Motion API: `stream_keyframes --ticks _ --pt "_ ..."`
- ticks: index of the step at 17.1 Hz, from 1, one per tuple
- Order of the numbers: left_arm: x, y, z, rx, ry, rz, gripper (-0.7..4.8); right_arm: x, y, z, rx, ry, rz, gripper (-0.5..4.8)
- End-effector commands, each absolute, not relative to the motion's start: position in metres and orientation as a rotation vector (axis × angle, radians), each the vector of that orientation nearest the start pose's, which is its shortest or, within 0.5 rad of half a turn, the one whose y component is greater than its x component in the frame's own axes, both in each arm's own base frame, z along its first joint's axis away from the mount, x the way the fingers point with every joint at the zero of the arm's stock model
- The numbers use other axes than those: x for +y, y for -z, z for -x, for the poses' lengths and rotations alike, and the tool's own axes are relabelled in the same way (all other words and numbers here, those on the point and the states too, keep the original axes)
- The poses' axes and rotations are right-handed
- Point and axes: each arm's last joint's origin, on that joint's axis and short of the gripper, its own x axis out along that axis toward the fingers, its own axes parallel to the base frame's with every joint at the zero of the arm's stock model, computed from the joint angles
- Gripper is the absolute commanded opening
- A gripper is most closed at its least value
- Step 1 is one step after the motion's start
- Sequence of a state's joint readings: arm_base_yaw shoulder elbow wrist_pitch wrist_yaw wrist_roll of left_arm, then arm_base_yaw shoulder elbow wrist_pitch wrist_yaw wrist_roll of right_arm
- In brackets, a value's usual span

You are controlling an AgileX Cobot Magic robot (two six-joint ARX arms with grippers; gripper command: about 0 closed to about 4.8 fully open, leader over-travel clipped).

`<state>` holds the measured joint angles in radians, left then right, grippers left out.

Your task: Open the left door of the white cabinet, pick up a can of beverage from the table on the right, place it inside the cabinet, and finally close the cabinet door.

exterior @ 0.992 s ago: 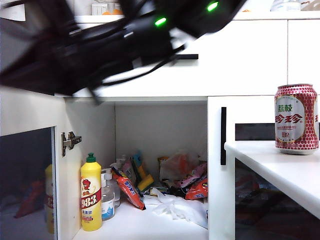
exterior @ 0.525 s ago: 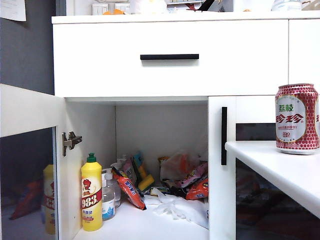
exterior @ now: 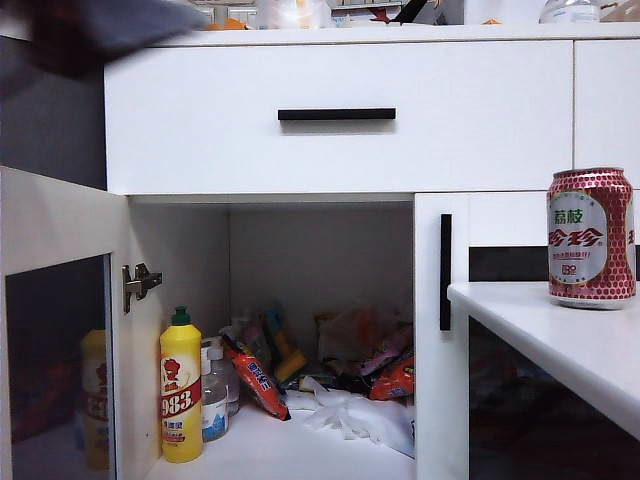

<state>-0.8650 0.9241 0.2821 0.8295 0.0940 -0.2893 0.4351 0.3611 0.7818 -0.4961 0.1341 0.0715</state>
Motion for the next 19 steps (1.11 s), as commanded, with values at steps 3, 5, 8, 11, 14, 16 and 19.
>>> stream_keyframes --ticks 3,5,8,11,14,16,19 --pt "-0.179 -0.247 -0.143 -0.037 1.124 0.378 4.79 0.029 -0.299 -0.071 0.1 -0.295 -0.185 4.59" --pt "-0.183 -0.255 -0.147 -0.061 1.123 0.377 4.79 0.034 -0.293 -0.083 0.065 -0.302 -0.219 4.79" --pt "-0.184 -0.258 -0.148 -0.068 1.119 0.348 4.79 0.047 -0.267 -0.116 0.136 -0.179 -0.198 4.79" --pt "-0.186 -0.252 -0.148 -0.001 1.152 0.323 4.79 0.056 -0.234 -0.145 0.237 -0.043 -0.114 4.79" --pt "-0.186 -0.25 -0.148 0.017 1.149 0.317 4.79 0.064 -0.212 -0.163 0.257 -0.041 -0.09 4.79" --pt "-0.186 -0.248 -0.148 0.044 1.146 0.309 4.79 0.065 -0.196 -0.168 0.315 -0.02 -0.069 4.79" --pt "-0.186 -0.244 -0.148 0.08 1.148 0.297 4.79 0.07 -0.178 -0.179 0.282 -0.025 -0.084 4.79"
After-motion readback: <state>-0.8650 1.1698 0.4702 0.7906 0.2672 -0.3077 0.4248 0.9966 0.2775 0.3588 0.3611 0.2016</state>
